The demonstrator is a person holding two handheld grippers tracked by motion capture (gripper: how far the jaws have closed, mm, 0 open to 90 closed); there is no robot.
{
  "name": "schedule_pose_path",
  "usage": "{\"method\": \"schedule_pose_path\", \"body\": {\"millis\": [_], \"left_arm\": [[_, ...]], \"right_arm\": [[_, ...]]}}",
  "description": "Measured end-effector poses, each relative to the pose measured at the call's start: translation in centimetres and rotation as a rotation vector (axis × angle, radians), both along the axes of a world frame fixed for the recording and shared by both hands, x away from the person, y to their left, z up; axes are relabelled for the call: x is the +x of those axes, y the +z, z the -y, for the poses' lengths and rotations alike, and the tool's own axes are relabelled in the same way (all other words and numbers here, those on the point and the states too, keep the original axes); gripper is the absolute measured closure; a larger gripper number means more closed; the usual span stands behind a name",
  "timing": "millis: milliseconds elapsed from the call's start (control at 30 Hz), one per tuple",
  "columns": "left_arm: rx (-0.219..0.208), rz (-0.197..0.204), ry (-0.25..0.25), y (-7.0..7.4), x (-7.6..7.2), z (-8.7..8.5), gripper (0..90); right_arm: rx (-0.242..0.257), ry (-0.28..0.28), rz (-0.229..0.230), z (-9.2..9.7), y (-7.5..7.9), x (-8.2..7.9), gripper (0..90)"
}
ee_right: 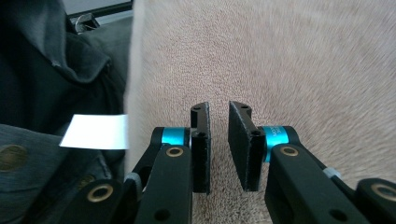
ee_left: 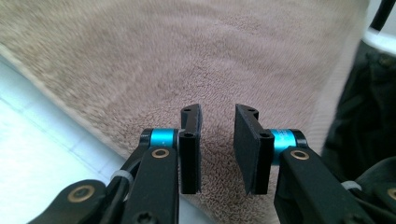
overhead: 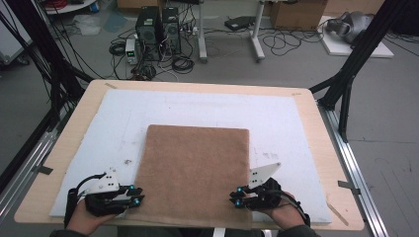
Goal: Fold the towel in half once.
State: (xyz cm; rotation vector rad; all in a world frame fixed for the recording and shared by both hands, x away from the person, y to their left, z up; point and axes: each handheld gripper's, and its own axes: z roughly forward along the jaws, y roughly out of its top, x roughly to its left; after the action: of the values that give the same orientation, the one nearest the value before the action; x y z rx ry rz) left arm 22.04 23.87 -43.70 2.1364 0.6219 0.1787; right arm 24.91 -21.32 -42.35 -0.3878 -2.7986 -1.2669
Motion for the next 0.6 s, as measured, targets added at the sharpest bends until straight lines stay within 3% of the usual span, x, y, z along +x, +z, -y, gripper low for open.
{"method": "schedule_pose_path", "body": {"millis": [100, 200, 600], "left_arm": [[0.016, 0.004, 0.002, -0.4, 0.3, 0.3, 71.7], [-0.004, 0.015, 0.024, -0.2, 0.8, 0.4, 70.2], [-0.095, 0.04, 0.128, 1.2, 4.4, 1.6, 56.0]], "right_arm": [[-0.015, -0.009, -0.023, 0.0, -1.2, 0.2, 75.8], [0.002, -0.036, -0.025, 0.3, -1.4, 0.5, 74.7], [0.064, -0.152, 0.026, 1.1, 0.7, 3.6, 58.4]]}}
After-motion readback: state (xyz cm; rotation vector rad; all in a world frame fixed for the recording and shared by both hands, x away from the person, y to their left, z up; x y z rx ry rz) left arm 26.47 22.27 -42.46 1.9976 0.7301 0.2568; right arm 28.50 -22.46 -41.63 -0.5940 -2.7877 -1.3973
